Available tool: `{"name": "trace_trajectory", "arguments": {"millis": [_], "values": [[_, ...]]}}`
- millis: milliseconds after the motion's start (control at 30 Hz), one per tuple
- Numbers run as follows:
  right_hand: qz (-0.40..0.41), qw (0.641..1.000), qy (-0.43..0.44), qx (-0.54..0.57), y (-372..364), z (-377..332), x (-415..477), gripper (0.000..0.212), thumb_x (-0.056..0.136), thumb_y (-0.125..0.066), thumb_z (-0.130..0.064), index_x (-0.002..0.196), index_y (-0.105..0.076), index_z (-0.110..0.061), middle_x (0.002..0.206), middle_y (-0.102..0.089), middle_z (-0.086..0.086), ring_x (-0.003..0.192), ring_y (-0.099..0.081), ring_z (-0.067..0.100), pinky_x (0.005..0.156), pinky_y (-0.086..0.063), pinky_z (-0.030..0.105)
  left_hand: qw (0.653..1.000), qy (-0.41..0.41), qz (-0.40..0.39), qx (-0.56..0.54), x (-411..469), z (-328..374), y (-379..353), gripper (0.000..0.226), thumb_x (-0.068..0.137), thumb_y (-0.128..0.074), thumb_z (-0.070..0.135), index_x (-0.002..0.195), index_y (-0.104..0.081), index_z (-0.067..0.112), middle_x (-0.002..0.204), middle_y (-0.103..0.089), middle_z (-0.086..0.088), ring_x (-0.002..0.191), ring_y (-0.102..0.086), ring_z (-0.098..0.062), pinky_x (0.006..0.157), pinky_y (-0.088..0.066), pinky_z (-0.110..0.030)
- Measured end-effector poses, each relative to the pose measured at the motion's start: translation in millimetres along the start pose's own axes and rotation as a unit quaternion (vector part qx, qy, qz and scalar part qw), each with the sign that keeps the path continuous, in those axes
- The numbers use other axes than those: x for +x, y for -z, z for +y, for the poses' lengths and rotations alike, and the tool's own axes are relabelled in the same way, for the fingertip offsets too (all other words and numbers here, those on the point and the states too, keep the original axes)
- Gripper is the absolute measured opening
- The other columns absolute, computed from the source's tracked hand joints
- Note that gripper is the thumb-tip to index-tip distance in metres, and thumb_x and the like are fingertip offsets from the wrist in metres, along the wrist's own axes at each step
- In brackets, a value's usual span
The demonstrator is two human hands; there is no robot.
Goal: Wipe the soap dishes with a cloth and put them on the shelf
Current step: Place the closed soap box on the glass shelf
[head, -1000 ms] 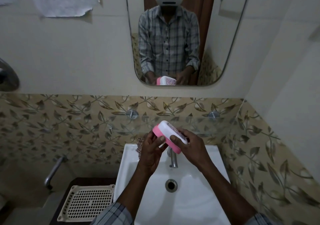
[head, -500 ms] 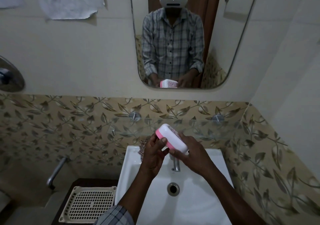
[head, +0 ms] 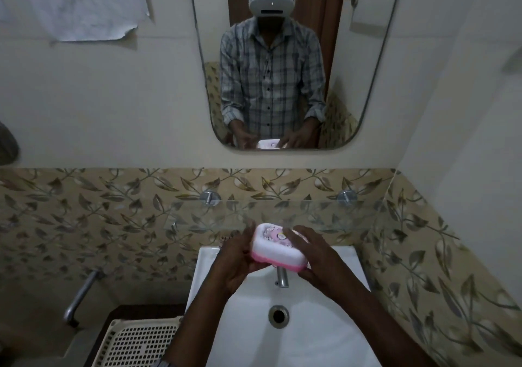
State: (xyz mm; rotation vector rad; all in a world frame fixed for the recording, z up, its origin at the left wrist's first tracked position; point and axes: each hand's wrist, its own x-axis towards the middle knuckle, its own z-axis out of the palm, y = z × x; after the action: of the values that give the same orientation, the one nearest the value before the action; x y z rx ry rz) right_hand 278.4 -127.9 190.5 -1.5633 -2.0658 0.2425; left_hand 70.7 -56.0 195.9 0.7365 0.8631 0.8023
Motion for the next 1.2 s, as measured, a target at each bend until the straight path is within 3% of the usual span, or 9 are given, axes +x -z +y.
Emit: {"name": "trace_trajectory", "arguments": {"millis": [67,200,300,367,400,500,600,833,1200], "values": [[-0.013,1.000,0.003,0.002,-2,4,-2,0.091,0.079,-0.075,-0.017,0.149,-0.020,-0.034,0.153,-0.029,0.009,0.140,-0.034,0.023,0.108,-0.036,0.024,0.997,0.001,0.059,0.045,3,4,-1,0.046,0.082,-0.076,0.029,0.113,-0.069,-0.003,0.089,-0.078,-0.016,0.069,-0.076,-0.023,0.052,-0.058,-0.030],[-0.011,0.990,-0.075,0.122,-6,3,5,0.108,0.068,-0.083,-0.041,0.153,-0.017,-0.036,0.156,-0.016,-0.008,0.140,-0.029,0.013,0.108,-0.039,0.026,0.989,-0.025,0.136,0.046,12,10,-11,0.022,0.083,-0.075,0.010,0.096,-0.071,-0.007,0.071,-0.075,-0.016,0.050,-0.070,-0.022,0.042,-0.051,-0.026],[0.076,0.951,-0.147,0.261,1,4,19,0.093,0.065,-0.082,-0.051,0.145,-0.036,-0.036,0.143,-0.041,-0.006,0.126,-0.050,0.011,0.094,-0.054,0.028,0.991,-0.046,0.120,0.027,21,18,-19,0.022,0.084,-0.074,0.008,0.099,-0.071,-0.008,0.087,-0.074,-0.024,0.065,-0.073,-0.031,0.054,-0.059,-0.037],[0.125,0.939,-0.159,0.279,9,10,37,0.081,0.069,-0.084,-0.039,0.140,-0.045,-0.034,0.136,-0.051,-0.004,0.120,-0.056,0.013,0.089,-0.055,0.026,0.991,-0.072,0.102,0.039,30,31,-29,0.018,0.087,-0.073,0.012,0.098,-0.073,-0.002,0.093,-0.075,-0.024,0.074,-0.074,-0.032,0.065,-0.062,-0.042],[0.135,0.935,-0.162,0.285,13,14,48,0.079,0.070,-0.085,-0.031,0.139,-0.047,-0.031,0.133,-0.054,-0.004,0.119,-0.057,0.014,0.091,-0.055,0.028,0.989,-0.086,0.103,0.060,37,38,-33,0.015,0.088,-0.072,0.014,0.096,-0.073,0.001,0.090,-0.076,-0.021,0.070,-0.073,-0.027,0.060,-0.061,-0.036],[0.129,0.945,-0.152,0.258,25,25,78,0.070,0.069,-0.086,-0.021,0.131,-0.054,-0.027,0.118,-0.060,-0.010,0.110,-0.060,0.015,0.090,-0.052,0.030,0.970,-0.123,0.145,0.154,60,58,-40,0.024,0.085,-0.078,0.018,0.093,-0.074,-0.005,0.076,-0.072,-0.017,0.052,-0.066,-0.017,0.048,-0.053,-0.024],[0.082,0.972,-0.119,0.187,26,34,97,0.062,0.068,-0.086,-0.018,0.123,-0.059,-0.023,0.115,-0.067,-0.003,0.107,-0.062,0.020,0.088,-0.050,0.033,0.926,-0.152,0.221,0.267,77,62,-37,0.030,0.074,-0.086,0.023,0.083,-0.077,-0.005,0.072,-0.070,-0.024,0.056,-0.058,-0.021,0.057,-0.047,-0.030],[0.048,0.983,-0.126,0.122,6,49,108,0.058,0.072,-0.083,-0.021,0.125,-0.060,-0.018,0.117,-0.069,0.005,0.105,-0.063,0.021,0.073,-0.037,0.022,0.869,-0.176,0.246,0.392,93,55,-34,0.035,0.076,-0.083,0.028,0.079,-0.077,-0.006,0.073,-0.073,-0.028,0.070,-0.074,-0.035,0.069,-0.060,-0.047],[0.056,0.986,-0.131,0.084,-12,61,101,0.070,0.076,-0.080,-0.028,0.135,-0.049,-0.009,0.127,-0.060,0.016,0.113,-0.055,0.033,0.079,-0.033,0.025,0.857,-0.174,0.245,0.419,92,47,-37,0.039,0.080,-0.081,0.032,0.087,-0.077,-0.006,0.083,-0.075,-0.027,0.080,-0.074,-0.035,0.074,-0.058,-0.041]]}}
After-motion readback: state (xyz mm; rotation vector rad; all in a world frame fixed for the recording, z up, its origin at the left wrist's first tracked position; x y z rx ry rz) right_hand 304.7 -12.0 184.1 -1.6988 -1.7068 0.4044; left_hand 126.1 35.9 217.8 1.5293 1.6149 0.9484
